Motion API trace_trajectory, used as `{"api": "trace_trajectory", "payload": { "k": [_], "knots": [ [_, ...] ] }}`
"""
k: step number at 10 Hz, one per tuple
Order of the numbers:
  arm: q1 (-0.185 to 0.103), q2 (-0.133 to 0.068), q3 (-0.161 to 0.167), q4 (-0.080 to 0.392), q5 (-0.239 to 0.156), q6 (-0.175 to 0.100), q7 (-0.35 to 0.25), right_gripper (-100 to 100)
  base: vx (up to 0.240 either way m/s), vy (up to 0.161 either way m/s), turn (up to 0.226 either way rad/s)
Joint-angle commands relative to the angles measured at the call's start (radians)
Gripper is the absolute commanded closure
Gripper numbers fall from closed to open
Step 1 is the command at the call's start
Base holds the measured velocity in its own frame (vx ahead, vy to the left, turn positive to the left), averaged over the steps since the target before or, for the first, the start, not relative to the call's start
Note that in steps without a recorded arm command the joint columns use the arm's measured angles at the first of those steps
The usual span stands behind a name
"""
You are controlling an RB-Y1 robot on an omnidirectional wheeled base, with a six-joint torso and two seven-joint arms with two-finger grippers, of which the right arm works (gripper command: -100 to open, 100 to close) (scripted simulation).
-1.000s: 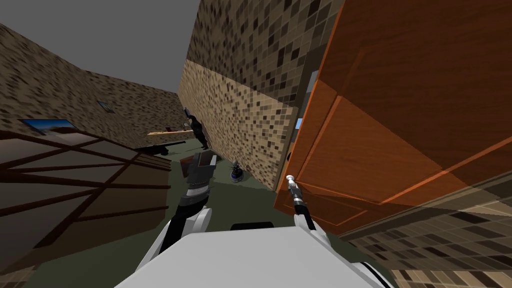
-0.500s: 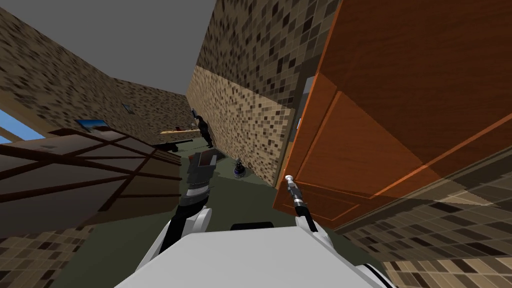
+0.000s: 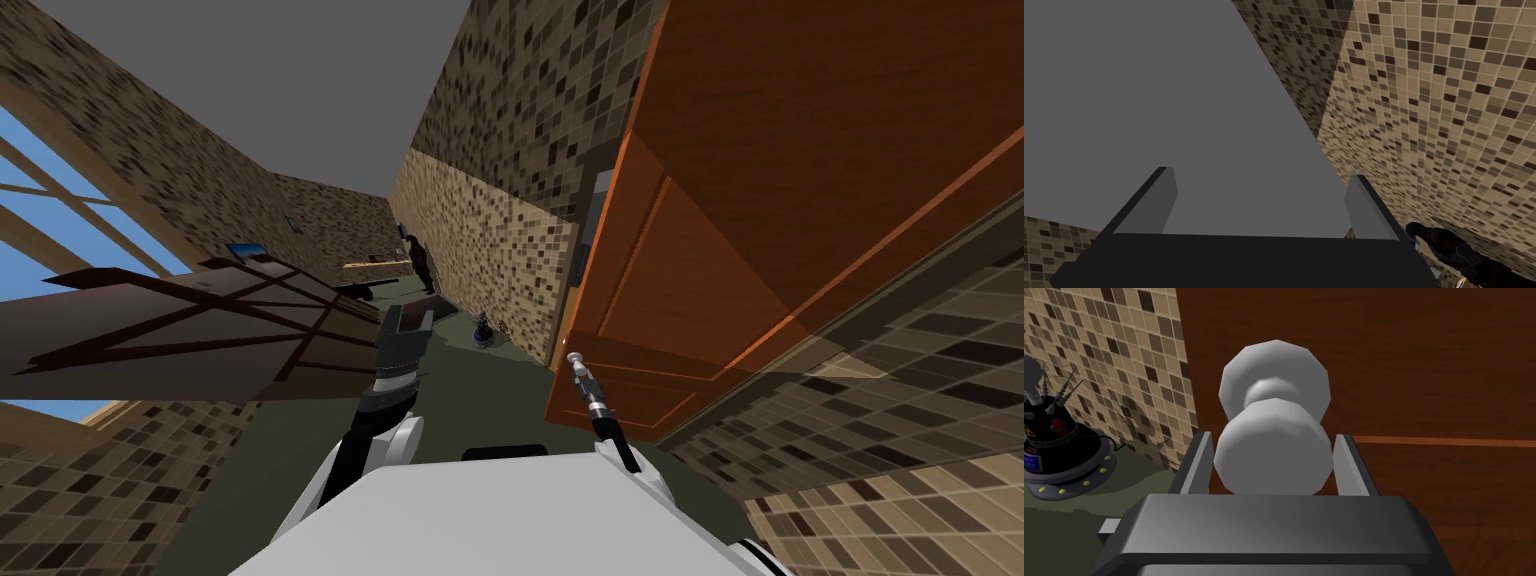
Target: Pull the door open
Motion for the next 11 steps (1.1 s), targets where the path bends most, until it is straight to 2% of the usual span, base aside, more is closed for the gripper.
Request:
{"api": "trace_trajectory", "payload": {
  "k": [1, 2, 3, 7, 8, 11],
  "knots": [
    [0.014, -0.018, 0.019, -0.003, 0.013, -0.020, -0.026, 100, -0.167, -0.025, 0.112],
    [0.018, -0.023, 0.024, -0.003, 0.016, -0.026, -0.033, 100, -0.217, -0.065, 0.108],
    [0.029, -0.038, 0.039, -0.006, 0.026, -0.043, -0.055, 100, -0.220, -0.040, 0.138],
    [0.061, -0.079, 0.082, -0.012, 0.055, -0.089, -0.115, 100, -0.218, -0.052, 0.099],
    [0.056, -0.074, 0.075, -0.012, 0.051, -0.080, -0.104, 100, -0.087, -0.026, 0.023],
    [0.090, -0.105, 0.109, -0.010, 0.074, -0.135, -0.147, 100, -0.197, -0.058, 0.112]
  ]
}}
